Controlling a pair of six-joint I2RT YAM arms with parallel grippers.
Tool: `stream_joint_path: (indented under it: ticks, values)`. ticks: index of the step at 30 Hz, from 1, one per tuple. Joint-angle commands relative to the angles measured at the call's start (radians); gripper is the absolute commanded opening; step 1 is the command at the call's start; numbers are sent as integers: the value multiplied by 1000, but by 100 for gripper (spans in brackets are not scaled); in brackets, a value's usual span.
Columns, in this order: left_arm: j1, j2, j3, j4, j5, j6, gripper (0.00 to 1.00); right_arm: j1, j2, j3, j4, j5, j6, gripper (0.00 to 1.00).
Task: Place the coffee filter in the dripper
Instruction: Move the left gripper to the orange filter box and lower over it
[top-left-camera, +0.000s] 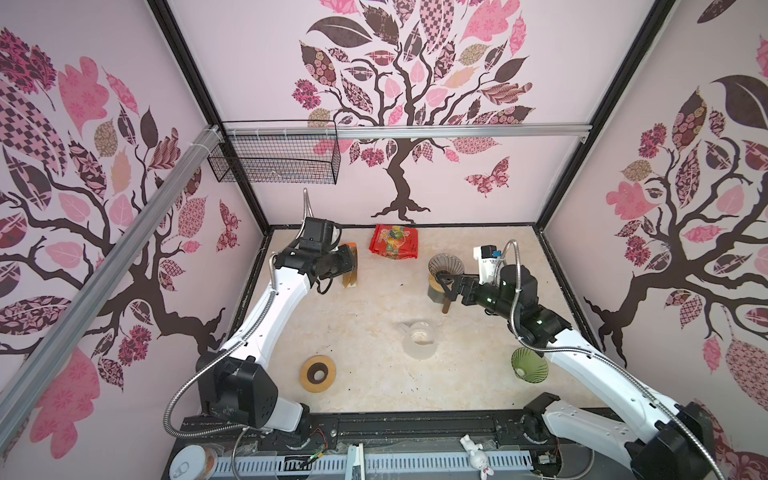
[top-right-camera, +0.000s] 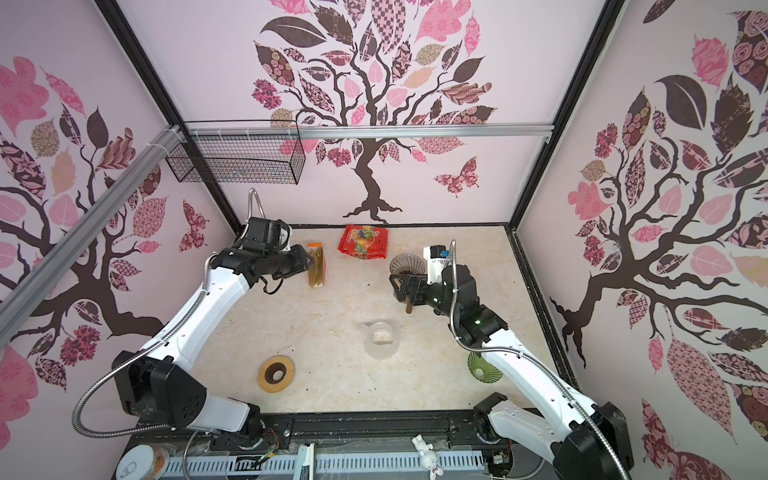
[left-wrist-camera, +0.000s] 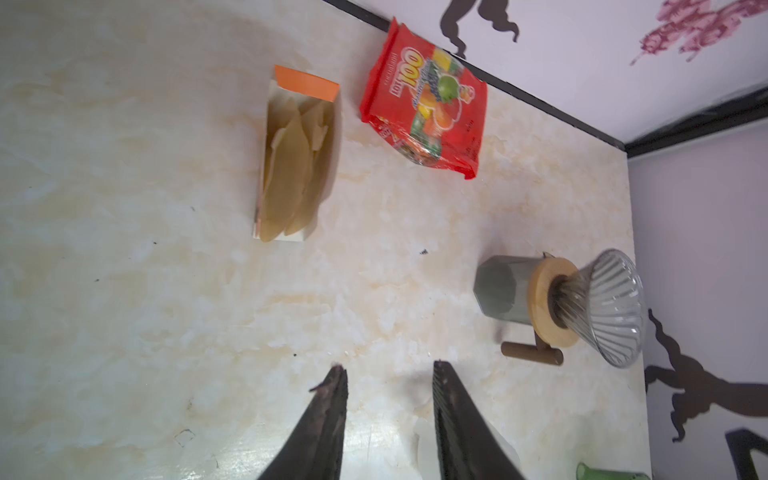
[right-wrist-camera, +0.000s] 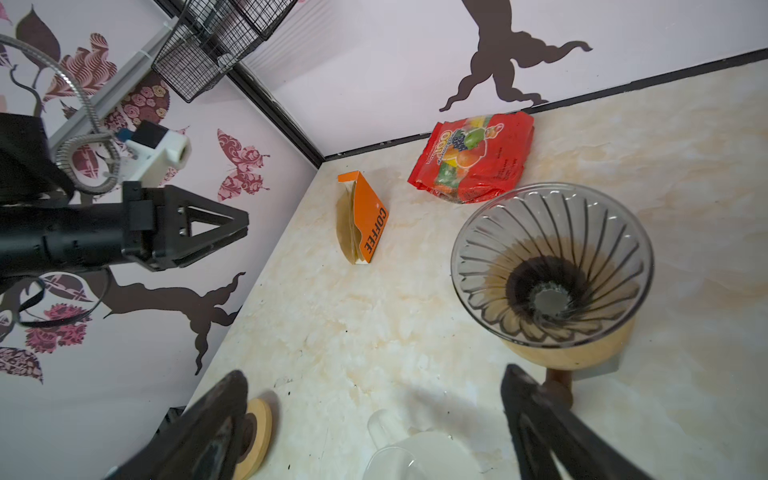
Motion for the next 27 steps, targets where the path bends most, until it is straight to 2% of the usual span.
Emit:
stream_joint_path:
  ticks: [1,8,12,27]
  values:
    - [43,89,65,-4,-5,36,31,6,-31,-29,112,-44,7,99]
    - [60,312,298,-84,-112,108,27,8,-36,-67,180,-77,27,100]
    - [61,418,419,-126,-154,136,22,9,-26,-77,191,-72,32,100]
    - [58,587,594,-152,-176,178,17,15,12,-77,202,-90,40,100]
